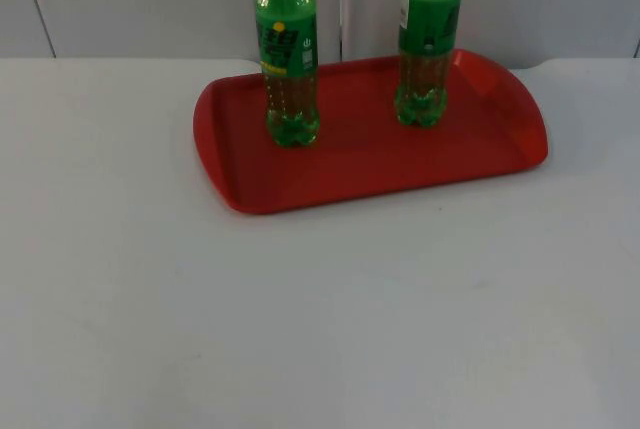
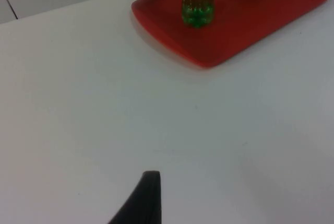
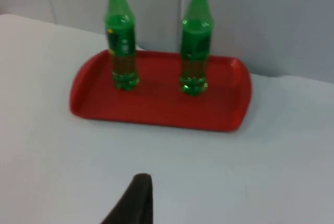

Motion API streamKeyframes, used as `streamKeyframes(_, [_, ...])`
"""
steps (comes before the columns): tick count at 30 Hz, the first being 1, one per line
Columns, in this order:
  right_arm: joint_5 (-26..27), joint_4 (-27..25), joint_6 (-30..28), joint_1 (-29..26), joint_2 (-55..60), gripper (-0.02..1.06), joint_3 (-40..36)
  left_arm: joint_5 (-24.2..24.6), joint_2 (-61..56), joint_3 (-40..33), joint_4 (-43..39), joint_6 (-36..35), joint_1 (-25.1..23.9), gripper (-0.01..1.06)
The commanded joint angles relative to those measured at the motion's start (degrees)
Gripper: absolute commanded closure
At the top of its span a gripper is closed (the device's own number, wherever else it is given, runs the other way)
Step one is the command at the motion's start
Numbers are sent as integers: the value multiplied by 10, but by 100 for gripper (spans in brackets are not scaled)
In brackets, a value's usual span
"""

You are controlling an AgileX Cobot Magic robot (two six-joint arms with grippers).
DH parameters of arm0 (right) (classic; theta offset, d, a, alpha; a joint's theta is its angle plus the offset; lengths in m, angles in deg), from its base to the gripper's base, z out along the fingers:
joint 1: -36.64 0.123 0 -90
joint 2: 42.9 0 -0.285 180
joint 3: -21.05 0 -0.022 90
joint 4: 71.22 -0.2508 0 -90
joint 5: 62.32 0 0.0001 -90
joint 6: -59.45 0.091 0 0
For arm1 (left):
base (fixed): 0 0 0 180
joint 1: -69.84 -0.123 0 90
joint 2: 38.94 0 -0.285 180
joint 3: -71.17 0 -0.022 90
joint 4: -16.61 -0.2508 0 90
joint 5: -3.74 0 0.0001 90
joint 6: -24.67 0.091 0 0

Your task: Place the bottle upright on the tray.

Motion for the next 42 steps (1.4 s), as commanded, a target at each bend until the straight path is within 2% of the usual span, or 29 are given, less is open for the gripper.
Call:
streamKeyframes(1, [-21,28,30,4,-18,-1,-1,-1,-2,-2,0,0,1,0])
streamKeyframes(6, [-77,68,73,4,-69,-1,-1,-1,-2,-2,0,0,1,0])
streamKeyframes(15, [-130,101,110,4,-101,-1,-6,-1,-2,-2,0,0,1,0])
streamKeyframes(26, [-106,95,111,2,-101,-1,-51,-1,-2,-2,0,0,1,0])
streamKeyframes(42, [-115,85,96,2,-101,-1,-58,-1,-2,-2,0,-1,1,0])
